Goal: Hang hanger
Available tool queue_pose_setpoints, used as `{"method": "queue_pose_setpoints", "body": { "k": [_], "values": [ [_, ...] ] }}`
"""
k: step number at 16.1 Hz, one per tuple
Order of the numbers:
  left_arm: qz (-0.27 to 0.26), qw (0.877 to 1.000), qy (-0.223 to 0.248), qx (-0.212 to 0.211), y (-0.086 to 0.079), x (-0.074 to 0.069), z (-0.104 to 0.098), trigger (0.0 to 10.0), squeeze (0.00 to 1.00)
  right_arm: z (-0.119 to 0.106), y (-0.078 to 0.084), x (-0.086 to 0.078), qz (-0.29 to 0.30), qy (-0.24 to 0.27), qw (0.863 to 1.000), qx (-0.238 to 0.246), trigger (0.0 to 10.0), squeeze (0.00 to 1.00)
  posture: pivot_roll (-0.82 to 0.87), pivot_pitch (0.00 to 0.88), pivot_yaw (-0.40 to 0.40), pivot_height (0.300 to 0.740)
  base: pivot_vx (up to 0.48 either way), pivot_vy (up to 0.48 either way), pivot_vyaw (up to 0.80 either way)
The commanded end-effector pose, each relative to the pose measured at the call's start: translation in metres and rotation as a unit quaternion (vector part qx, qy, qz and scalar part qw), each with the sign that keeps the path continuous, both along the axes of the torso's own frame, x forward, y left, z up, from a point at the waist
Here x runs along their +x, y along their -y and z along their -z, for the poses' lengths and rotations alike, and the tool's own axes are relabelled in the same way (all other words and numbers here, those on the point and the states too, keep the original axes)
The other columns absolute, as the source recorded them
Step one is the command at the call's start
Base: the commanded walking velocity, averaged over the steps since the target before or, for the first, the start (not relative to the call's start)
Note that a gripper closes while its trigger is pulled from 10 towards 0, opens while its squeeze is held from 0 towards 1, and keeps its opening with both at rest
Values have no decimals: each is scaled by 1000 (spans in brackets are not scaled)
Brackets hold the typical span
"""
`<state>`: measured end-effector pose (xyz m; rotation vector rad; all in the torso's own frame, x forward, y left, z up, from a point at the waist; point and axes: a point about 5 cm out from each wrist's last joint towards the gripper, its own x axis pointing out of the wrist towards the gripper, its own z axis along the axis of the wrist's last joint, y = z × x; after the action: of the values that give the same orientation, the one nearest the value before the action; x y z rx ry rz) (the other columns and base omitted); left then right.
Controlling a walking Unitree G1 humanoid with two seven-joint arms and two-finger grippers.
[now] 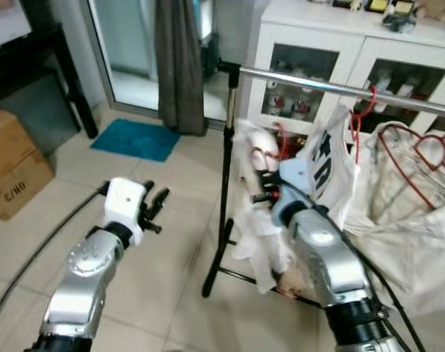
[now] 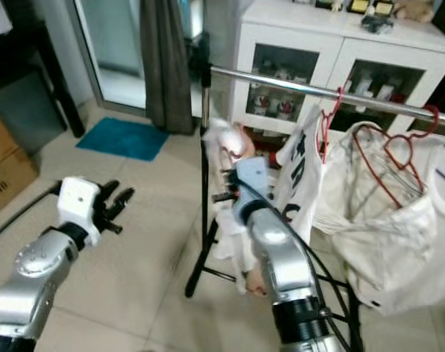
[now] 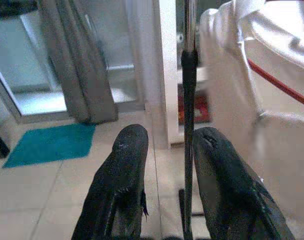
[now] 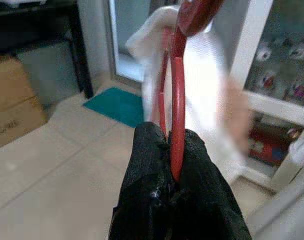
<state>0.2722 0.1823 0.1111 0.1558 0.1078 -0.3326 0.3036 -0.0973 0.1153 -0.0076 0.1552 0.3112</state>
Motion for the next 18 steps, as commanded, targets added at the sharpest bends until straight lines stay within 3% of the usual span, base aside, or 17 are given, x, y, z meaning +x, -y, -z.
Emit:
{"method": "queue_pose_setpoints", "body": {
  "k": [1,4,11,15,18],
  "values": [
    [21,1000,0,-6,11,1,0,10000,0,-13,13,4,30,34,999,1,10000,0,-23,0,6,740,398,0,0],
    [44,999,-4,1,19,4,0,10000,0,-19,18,4,42,49,998,1,10000,0,-24,0,22,740,399,0,0],
    [68,998,-9,4,24,6,2,10000,0,-36,9,12,44,73,996,-8,10000,0,-26,0,26,740,374,0,0],
    [192,980,2,-52,43,-5,-13,10000,0,-47,1,37,45,66,996,-26,10000,0,-30,0,34,740,0,0,0],
    [246,968,-1,-51,46,-8,-23,10000,0,-48,7,61,59,36,997,-35,10000,0,-23,0,35,740,0,0,0]
  ]
}}
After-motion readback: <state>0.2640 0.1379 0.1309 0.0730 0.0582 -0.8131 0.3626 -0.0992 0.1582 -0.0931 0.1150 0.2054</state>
